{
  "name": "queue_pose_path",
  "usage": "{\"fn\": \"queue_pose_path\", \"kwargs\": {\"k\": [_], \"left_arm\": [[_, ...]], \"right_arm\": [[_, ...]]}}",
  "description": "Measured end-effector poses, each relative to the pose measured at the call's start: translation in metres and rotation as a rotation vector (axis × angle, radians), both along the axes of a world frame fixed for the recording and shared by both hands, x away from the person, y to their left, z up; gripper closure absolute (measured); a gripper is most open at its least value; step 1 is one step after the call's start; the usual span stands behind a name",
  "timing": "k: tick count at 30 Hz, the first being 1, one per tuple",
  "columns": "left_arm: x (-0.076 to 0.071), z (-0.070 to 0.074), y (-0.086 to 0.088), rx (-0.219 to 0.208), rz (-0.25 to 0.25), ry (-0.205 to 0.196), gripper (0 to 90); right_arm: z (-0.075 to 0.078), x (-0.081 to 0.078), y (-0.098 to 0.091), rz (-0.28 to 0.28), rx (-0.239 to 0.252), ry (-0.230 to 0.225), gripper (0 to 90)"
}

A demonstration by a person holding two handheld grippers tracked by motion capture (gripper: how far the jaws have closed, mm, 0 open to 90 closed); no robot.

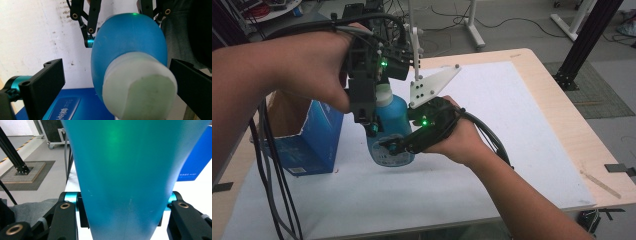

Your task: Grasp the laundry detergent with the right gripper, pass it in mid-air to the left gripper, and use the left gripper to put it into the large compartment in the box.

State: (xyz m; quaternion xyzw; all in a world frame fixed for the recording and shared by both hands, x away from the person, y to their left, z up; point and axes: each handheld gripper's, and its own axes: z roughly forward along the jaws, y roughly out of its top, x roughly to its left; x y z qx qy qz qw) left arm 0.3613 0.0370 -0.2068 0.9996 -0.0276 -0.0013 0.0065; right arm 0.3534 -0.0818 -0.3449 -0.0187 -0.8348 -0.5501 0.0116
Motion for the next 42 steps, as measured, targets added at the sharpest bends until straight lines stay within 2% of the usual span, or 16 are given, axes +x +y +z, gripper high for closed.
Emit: {"fn": "queue_pose_path", "kwargs": {"k": [14, 30, 35, 42], "left_arm": [[0.0, -0.0071, -0.0018, 0.01, 0.006, -0.006, 1.6], [0.0, -0.008, -0.005, 0.011, 0.005, -0.046, 1.7], [0.0002, -0.0081, -0.0048, 0.013, 0.005, -0.047, 1.8], [0.0004, -0.0084, -0.0047, 0.019, 0.0, -0.05, 5.4]], "right_arm": [[0.0018, 0.0001, 0.0019, -0.001, 0.011, 0.007, 47.9], [0.0034, 0.0006, 0.0011, -0.011, 0.02, 0.012, 47.9], [0.0029, 0.0012, 0.0017, -0.011, 0.024, 0.015, 47.8], [0.0019, 0.0021, 0.0027, -0.013, 0.026, 0.015, 47.9]]}}
